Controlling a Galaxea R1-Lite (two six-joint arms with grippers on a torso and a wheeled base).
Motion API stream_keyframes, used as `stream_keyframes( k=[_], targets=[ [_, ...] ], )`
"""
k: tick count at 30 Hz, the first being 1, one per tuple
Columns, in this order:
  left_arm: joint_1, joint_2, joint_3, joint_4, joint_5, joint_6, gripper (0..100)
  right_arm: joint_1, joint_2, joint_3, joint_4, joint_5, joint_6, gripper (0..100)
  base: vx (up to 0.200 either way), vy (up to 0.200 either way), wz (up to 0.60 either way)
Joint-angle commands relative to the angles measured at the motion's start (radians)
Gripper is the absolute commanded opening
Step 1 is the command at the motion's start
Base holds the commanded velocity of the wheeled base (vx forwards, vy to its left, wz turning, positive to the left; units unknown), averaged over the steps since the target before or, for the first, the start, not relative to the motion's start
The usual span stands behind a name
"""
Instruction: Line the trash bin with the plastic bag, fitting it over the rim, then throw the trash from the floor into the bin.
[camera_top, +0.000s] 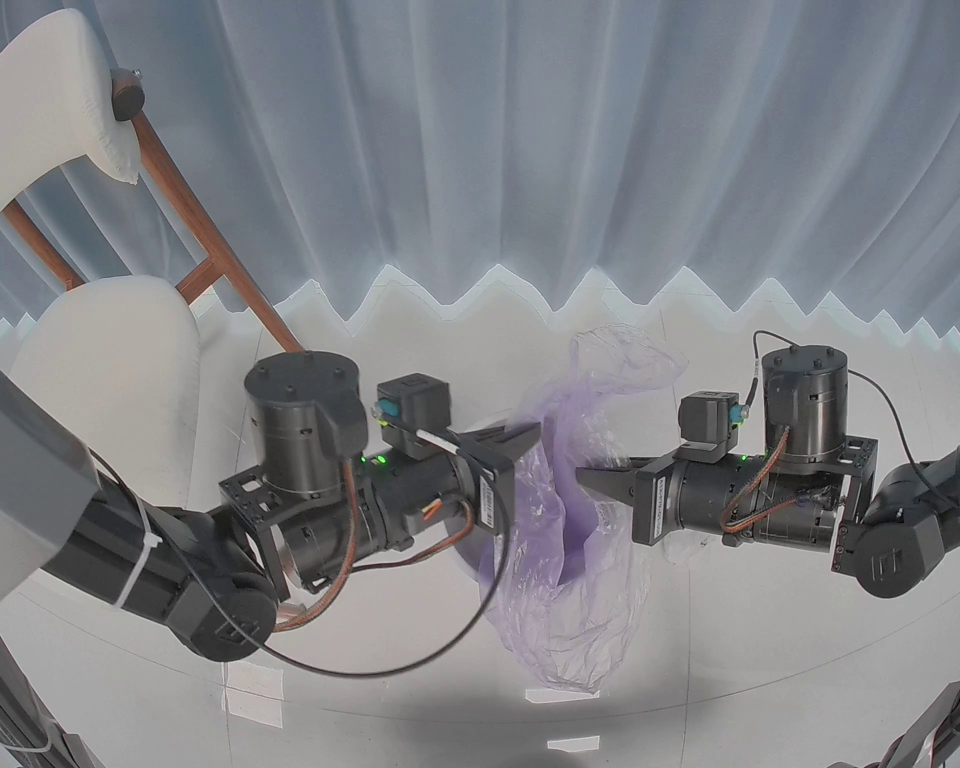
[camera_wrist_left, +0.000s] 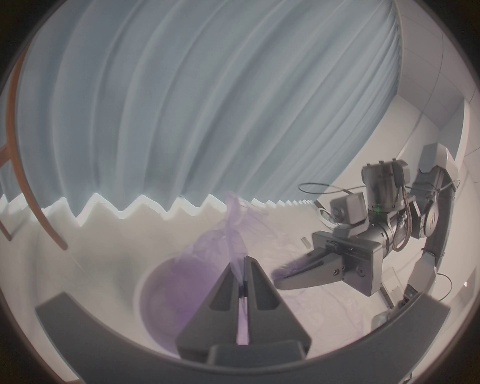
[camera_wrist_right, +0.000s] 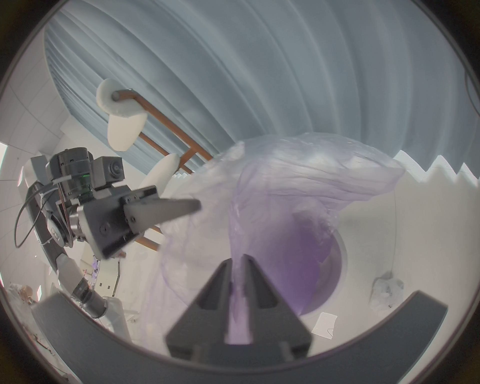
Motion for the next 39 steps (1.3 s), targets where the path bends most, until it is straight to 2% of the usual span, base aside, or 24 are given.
stream_keyframes(
  k=[1,5,8,13,14,15,21,25,35,39],
  targets=[
    [0.115,-0.015,-0.027,0.004,-0.015,0.008,0,-0.091,0.029,-0.007,-0.007,-0.005,0.004,0,0.000,0.000,0.00],
    [0.295,-0.070,-0.007,0.031,-0.084,0.005,0,-0.229,0.001,0.005,0.002,-0.001,0.010,0,0.000,0.000,0.00],
    [0.355,-0.088,0.052,0.064,-0.118,-0.001,0,-0.284,0.014,0.013,-0.002,0.001,0.012,0,0.000,0.000,0.00],
    [0.309,-0.078,0.095,0.056,-0.116,-0.081,0,-0.292,0.049,0.009,-0.009,0.001,0.032,0,0.000,0.000,0.00],
    [0.279,-0.062,0.095,0.053,-0.107,-0.131,0,-0.310,0.060,0.015,-0.009,-0.002,0.041,0,0.000,0.000,0.00],
    [0.275,-0.050,0.097,0.053,-0.100,-0.144,0,-0.322,0.063,0.019,-0.009,-0.002,0.042,0,0.000,0.000,0.00],
    [0.292,0.036,0.048,0.016,0.005,-0.150,0,-0.387,0.109,0.010,-0.009,-0.002,0.045,0,0.000,0.000,0.00],
    [0.315,0.100,-0.006,0.014,0.060,-0.150,0,-0.410,0.196,-0.096,-0.029,-0.002,0.065,0,0.000,0.000,0.00],
    [0.427,0.260,-0.218,0.059,0.058,-0.151,0,-0.413,0.411,-0.436,-0.004,-0.004,0.095,0,0.000,0.000,0.00],
    [0.442,0.277,-0.319,0.228,0.058,-0.151,0,-0.420,0.485,-0.567,0.100,-0.011,0.095,0,0.000,0.000,0.00]
  ],
)
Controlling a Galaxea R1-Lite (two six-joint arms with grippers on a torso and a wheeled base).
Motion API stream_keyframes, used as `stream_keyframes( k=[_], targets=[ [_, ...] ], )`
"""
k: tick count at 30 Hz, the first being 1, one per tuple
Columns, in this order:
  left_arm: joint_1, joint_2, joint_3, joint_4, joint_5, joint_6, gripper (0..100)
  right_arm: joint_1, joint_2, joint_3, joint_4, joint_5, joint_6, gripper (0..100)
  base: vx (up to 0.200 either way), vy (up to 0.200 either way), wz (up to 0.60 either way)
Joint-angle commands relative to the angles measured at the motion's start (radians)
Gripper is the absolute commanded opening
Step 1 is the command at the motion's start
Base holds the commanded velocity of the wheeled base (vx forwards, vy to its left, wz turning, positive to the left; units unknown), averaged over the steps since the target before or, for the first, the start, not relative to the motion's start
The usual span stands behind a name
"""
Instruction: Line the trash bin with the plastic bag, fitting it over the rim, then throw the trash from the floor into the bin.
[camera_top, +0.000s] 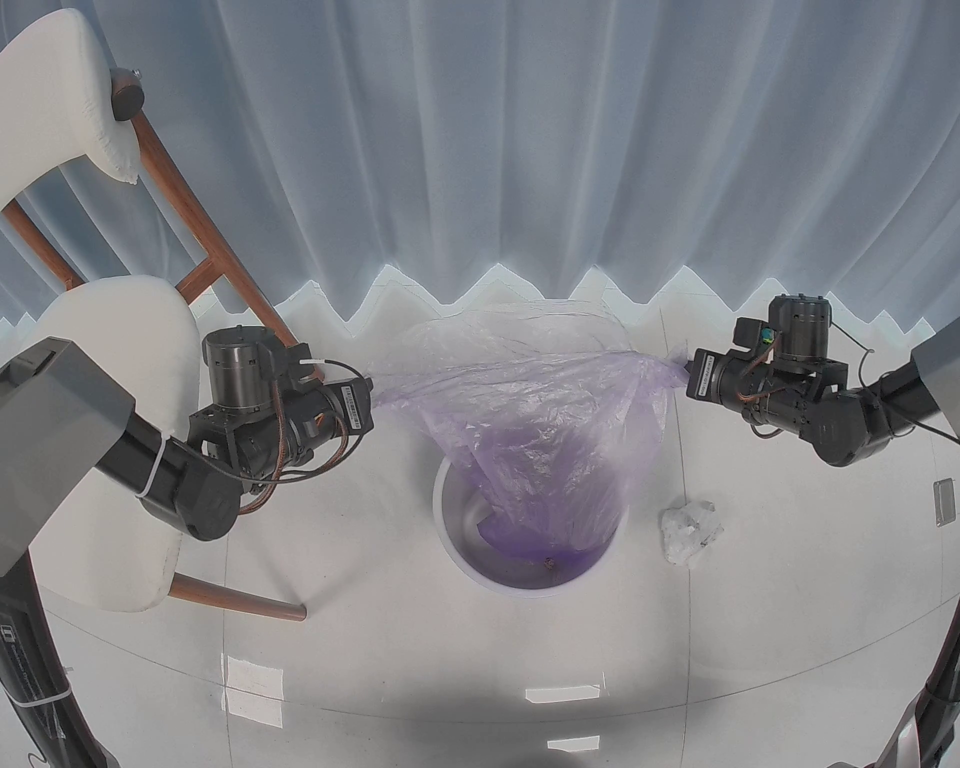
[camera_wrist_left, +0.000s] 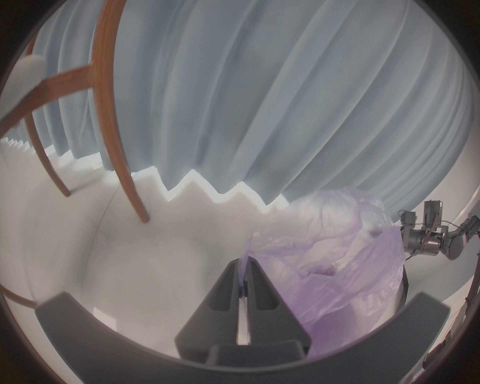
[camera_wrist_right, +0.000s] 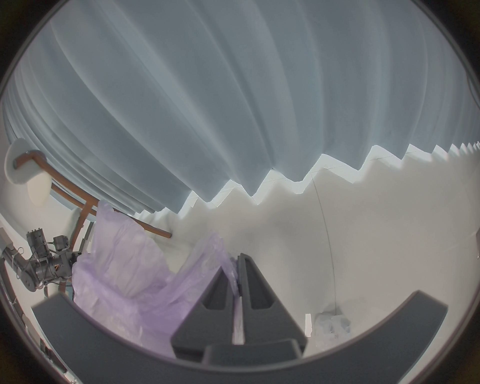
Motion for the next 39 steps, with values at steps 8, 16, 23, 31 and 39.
stream_keyframes(
  k=[8,16,23,31,39],
  targets=[
    [0.053,0.125,-0.185,0.256,0.002,0.005,0,-0.059,0.207,-0.199,0.176,-0.007,0.002,0,0.000,0.000,0.00],
    [0.030,0.165,-0.139,0.295,-0.007,0.006,0,-0.081,0.219,-0.159,0.176,0.029,0.002,0,0.000,0.000,0.00],
    [-0.004,0.158,-0.082,0.289,-0.016,0.006,0,-0.081,0.187,-0.061,0.168,0.073,-0.002,0,0.000,0.000,0.00],
    [-0.035,0.054,0.134,0.296,-0.078,0.008,0,-0.094,0.061,0.152,0.169,0.139,-0.004,0,0.000,0.000,0.00],
    [-0.045,0.062,0.287,0.267,-0.079,0.009,0,-0.094,0.053,0.352,0.062,0.161,-0.010,0,0.000,0.000,0.00]
  ],
)
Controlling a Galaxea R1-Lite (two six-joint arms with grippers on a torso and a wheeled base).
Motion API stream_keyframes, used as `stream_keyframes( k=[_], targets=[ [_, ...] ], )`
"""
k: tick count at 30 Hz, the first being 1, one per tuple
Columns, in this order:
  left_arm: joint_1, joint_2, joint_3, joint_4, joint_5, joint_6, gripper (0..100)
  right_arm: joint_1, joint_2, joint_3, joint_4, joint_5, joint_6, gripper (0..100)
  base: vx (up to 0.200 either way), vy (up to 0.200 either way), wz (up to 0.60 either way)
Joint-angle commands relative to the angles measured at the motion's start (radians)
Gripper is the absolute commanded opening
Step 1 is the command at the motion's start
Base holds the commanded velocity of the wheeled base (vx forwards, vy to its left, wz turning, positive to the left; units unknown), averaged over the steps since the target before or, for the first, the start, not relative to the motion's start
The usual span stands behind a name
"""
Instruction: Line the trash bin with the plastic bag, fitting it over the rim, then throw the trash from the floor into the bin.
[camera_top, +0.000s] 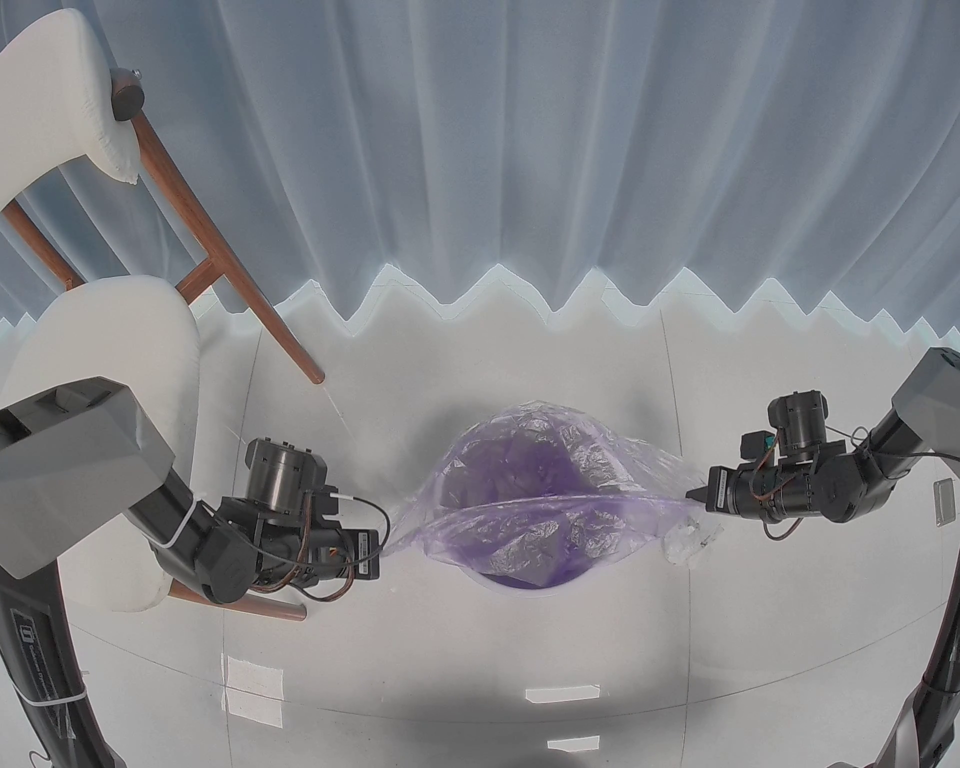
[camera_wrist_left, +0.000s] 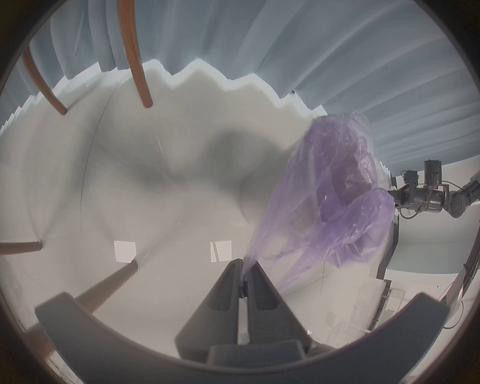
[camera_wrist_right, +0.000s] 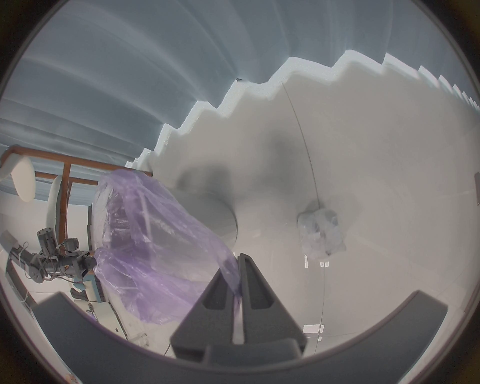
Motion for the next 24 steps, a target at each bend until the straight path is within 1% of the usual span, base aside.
stream_keyframes(
  k=[1,3,4,7,8,9,12,13,14,15,17,18,19,20,21,24],
  targets=[
    [-0.016,-0.011,0.107,-0.043,-0.003,0.003,0,0.000,-0.031,0.153,-0.095,0.016,-0.003,0,0.000,0.000,0.00],
    [-0.019,-0.008,0.121,-0.081,-0.003,0.003,0,0.002,-0.031,0.186,-0.130,0.016,-0.004,0,0.000,0.000,0.00],
    [-0.025,0.000,0.140,-0.147,-0.001,0.010,0,0.006,-0.027,0.225,-0.189,0.016,-0.003,0,0.000,0.000,0.00],
    [-0.028,0.023,0.147,-0.258,0.000,0.017,0,0.012,-0.018,0.263,-0.281,0.016,-0.003,0,0.000,0.000,0.00],
    [-0.028,0.023,0.147,-0.264,0.000,0.017,0,0.012,-0.018,0.265,-0.285,0.016,-0.003,0,0.000,0.000,0.00],
    [-0.037,0.032,0.150,-0.345,0.011,0.015,0,0.015,-0.016,0.280,-0.341,0.016,-0.003,0,0.000,0.000,0.00],
    [-0.053,0.060,0.179,-0.467,0.029,0.026,0,0.014,-0.018,0.314,-0.422,0.018,-0.003,0,0.000,0.000,0.00],
    [-0.054,0.061,0.181,-0.473,0.029,0.027,0,0.014,-0.018,0.315,-0.425,0.018,-0.003,0,0.000,0.000,0.00],
    [-0.054,0.073,0.212,-0.529,0.040,0.072,0,0.011,-0.016,0.335,-0.468,0.032,-0.003,0,0.000,0.000,0.00],
    [-0.050,0.086,0.238,-0.560,0.051,0.121,0,0.011,-0.019,0.347,-0.493,0.045,-0.003,100,0.000,0.000,0.00],
    [-0.041,0.101,0.276,-0.612,0.058,0.191,0,0.011,-0.021,0.367,-0.531,0.053,-0.003,100,0.000,0.000,0.00],
    [-0.036,0.106,0.291,-0.655,0.061,0.213,100,0.011,-0.022,0.377,-0.562,0.053,-0.001,100,0.000,0.000,0.00],
    [-0.036,0.104,0.305,-0.704,0.060,0.213,100,0.011,-0.028,0.389,-0.601,0.053,0.008,100,0.000,0.000,0.00],
    [-0.036,0.104,0.305,-0.704,0.060,0.213,100,0.011,-0.028,0.389,-0.601,0.053,0.008,100,0.000,0.000,0.00],
    [-0.044,0.099,0.333,-0.792,0.060,0.191,100,0.009,-0.050,0.435,-0.675,0.056,0.031,100,0.000,0.000,0.00],
    [-0.036,0.089,0.402,-0.904,0.051,0.182,100,0.008,-0.087,0.521,-0.767,0.070,0.112,100,0.000,0.000,0.00]
  ],
)
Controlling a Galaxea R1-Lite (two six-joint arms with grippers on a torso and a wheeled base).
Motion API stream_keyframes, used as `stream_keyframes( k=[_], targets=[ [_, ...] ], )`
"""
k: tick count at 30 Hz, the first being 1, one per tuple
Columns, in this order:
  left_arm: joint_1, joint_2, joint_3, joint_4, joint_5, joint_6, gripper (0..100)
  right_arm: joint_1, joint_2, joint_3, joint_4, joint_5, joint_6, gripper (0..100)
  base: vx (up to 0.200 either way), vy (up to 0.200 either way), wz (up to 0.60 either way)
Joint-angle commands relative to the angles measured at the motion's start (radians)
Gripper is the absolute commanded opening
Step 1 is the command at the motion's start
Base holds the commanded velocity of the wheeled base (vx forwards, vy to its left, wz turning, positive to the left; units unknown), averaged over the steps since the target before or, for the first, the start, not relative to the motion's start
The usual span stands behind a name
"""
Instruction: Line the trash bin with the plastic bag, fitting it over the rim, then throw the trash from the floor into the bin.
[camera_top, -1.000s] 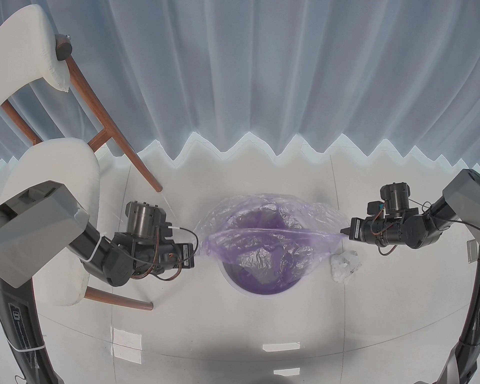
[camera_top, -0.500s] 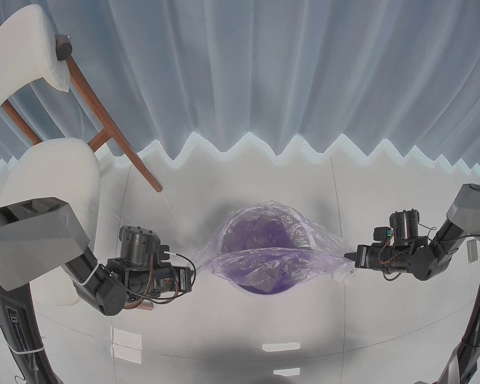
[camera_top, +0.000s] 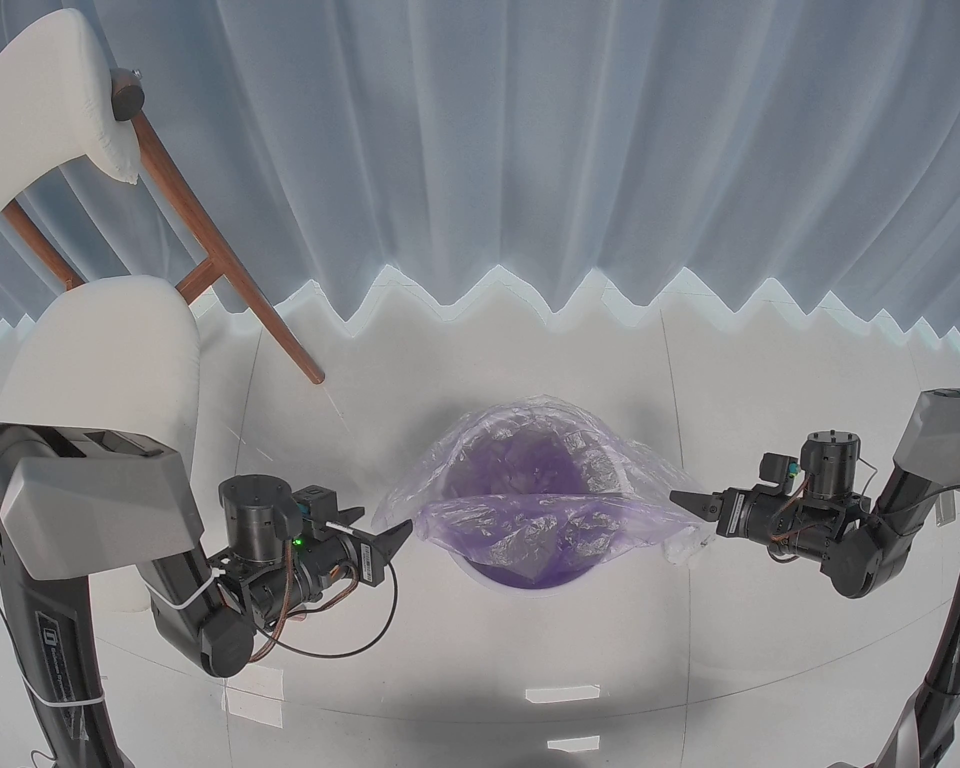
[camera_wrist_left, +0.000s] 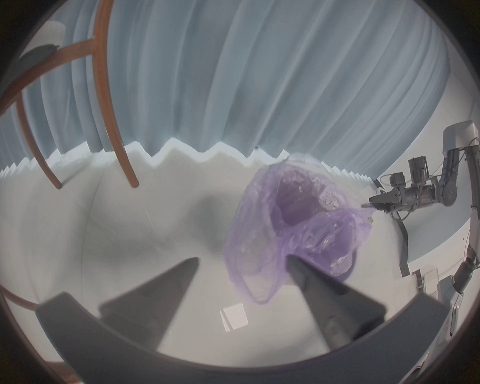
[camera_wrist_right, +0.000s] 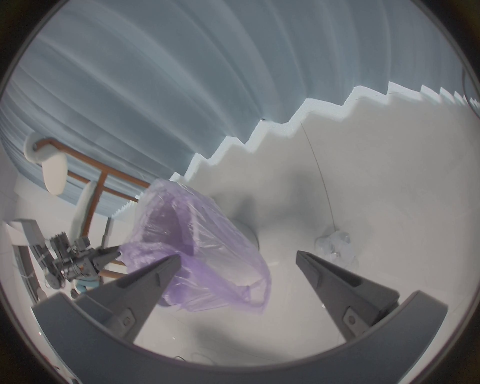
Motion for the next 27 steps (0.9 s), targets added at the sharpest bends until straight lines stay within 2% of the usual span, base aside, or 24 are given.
stream_keyframes(
  k=[1,4,7,10,12,15,18,19,21,22,23,24,25,26,27],
  targets=[
    [0.008,0.008,0.136,-0.155,-0.004,0.001,100,-0.002,-0.077,0.152,-0.145,0.026,0.104,100,0.000,0.000,0.00],
    [0.003,-0.083,0.209,-0.190,-0.010,-0.016,100,-0.004,-0.155,0.203,-0.181,0.055,0.188,100,0.000,0.000,0.00],
    [-0.014,-0.210,0.272,-0.182,-0.042,-0.131,100,-0.010,-0.241,0.241,-0.124,0.073,0.276,100,0.000,0.000,0.00],
    [-0.022,-0.259,0.294,-0.182,-0.041,-0.195,100,-0.010,-0.270,0.237,-0.053,0.062,0.303,100,0.000,0.000,0.00],
    [-0.040,-0.334,0.318,-0.178,-0.032,-0.257,100,-0.007,-0.308,0.220,0.046,0.009,0.326,100,0.000,0.000,0.00],
    [-0.097,-0.380,0.309,-0.112,-0.022,-0.275,100,0.005,-0.342,0.218,0.115,-0.045,0.332,100,0.000,0.000,0.00],
    [-0.127,-0.365,0.186,-0.083,-0.029,-0.255,100,0.022,-0.376,0.247,0.115,-0.056,0.357,100,0.000,0.000,0.00],
    [-0.127,-0.365,0.186,-0.083,-0.029,-0.255,100,0.022,-0.376,0.247,0.115,-0.056,0.357,100,0.000,0.000,0.00],
    [-0.141,-0.294,0.028,-0.064,-0.032,-0.230,100,0.024,-0.413,0.269,0.114,-0.076,0.389,100,0.000,0.000,0.00],
    [-0.141,-0.294,0.028,-0.064,-0.032,-0.230,100,0.024,-0.413,0.269,0.114,-0.076,0.389,100,0.000,0.000,0.00],
    [-0.135,-0.261,-0.085,-0.014,-0.033,-0.220,100,0.024,-0.439,0.277,0.115,-0.085,0.417,100,0.000,0.000,0.00],
    [-0.135,-0.254,-0.108,0.005,-0.033,-0.217,100,0.024,-0.446,0.280,0.115,-0.088,0.424,100,0.000,0.000,0.00],
    [-0.131,-0.233,-0.162,0.078,-0.053,-0.197,100,0.024,-0.466,0.286,0.117,-0.096,0.447,100,0.000,0.000,0.00],
    [-0.131,-0.233,-0.162,0.078,-0.053,-0.197,100,0.024,-0.466,0.286,0.117,-0.096,0.447,100,0.000,0.000,0.00],
    [-0.131,-0.219,-0.205,0.150,-0.153,-0.160,100,0.024,-0.492,0.293,0.122,-0.103,0.475,100,0.000,0.000,0.00]
  ],
)
